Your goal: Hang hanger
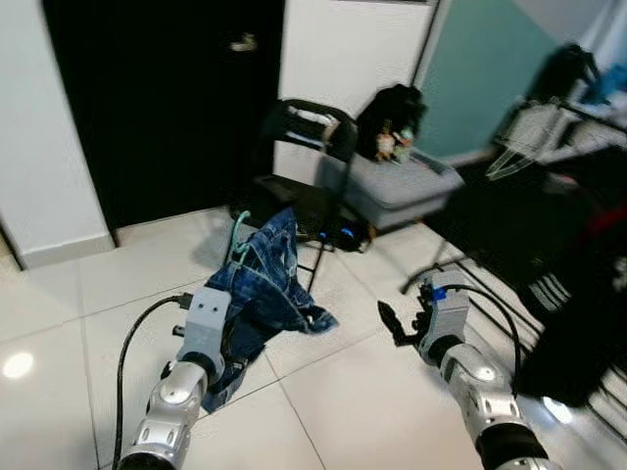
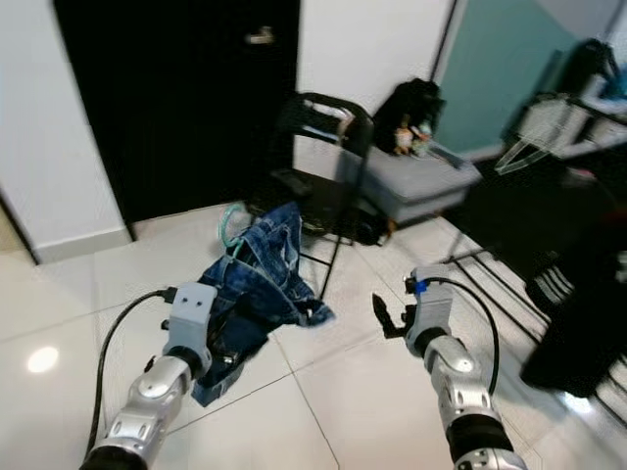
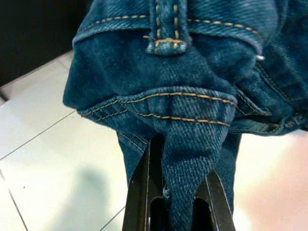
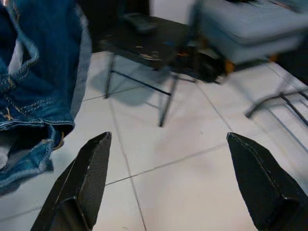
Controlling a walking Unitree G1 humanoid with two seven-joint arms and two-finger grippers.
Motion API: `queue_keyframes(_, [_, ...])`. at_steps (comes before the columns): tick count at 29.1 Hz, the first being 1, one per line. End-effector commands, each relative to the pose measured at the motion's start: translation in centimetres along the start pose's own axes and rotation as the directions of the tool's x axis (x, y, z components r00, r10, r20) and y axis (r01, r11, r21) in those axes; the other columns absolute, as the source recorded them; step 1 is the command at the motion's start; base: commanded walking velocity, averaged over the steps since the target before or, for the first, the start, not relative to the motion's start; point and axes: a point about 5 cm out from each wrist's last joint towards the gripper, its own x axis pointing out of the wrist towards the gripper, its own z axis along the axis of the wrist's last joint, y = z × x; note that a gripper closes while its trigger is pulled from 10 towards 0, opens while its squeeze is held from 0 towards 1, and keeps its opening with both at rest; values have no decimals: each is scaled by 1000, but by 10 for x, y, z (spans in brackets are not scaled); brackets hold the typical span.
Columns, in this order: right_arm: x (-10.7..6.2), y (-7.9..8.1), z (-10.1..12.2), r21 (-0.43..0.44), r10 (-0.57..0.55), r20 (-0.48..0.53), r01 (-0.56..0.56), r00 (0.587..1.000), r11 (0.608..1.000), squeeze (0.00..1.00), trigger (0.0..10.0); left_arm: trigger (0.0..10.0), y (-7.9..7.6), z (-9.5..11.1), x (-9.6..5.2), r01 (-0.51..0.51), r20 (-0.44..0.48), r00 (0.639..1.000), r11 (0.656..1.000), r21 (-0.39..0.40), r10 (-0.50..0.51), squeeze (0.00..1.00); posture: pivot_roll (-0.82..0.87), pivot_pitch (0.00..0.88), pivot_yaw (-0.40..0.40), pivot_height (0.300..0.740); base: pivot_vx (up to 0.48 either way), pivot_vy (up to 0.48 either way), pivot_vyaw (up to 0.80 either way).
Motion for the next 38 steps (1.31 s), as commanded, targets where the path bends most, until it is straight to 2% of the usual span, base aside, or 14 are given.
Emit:
queue_keyframes(1, [-4,-6,-5,27,-35,5,34,999,999,0,10000,10000,2,14,5,-7,73,997,999,33,5,0,-80,0,-38,740,0,0,-781])
queue_keyframes(11, [-4,-2,-8,26,-21,5,21,1000,999,0,10000,10000,10,9,1,-29,80,996,999,43,26,0,-63,0,-44,740,0,0,-783])
queue_keyframes(21, [-6,-2,-8,34,-15,20,14,1000,999,0,10000,10000,12,13,2,-27,107,994,999,36,23,0,-82,0,-39,740,0,0,-723])
queue_keyframes(23, [-6,-2,-6,35,-11,33,9,999,999,0,10000,10000,14,18,3,-9,137,991,999,36,4,0,-85,0,-36,740,352,0,0])
queue_keyframes(30, [-7,-3,-6,24,-16,31,16,999,1000,0,10000,10000,11,20,4,12,148,989,999,46,-18,0,-100,0,-24,740,346,0,0])
queue_keyframes(38, [-8,-6,-8,21,-28,22,27,999,999,0,10000,10000,5,26,6,45,168,984,998,53,-54,0,-106,0,-19,740,393,0,-700])
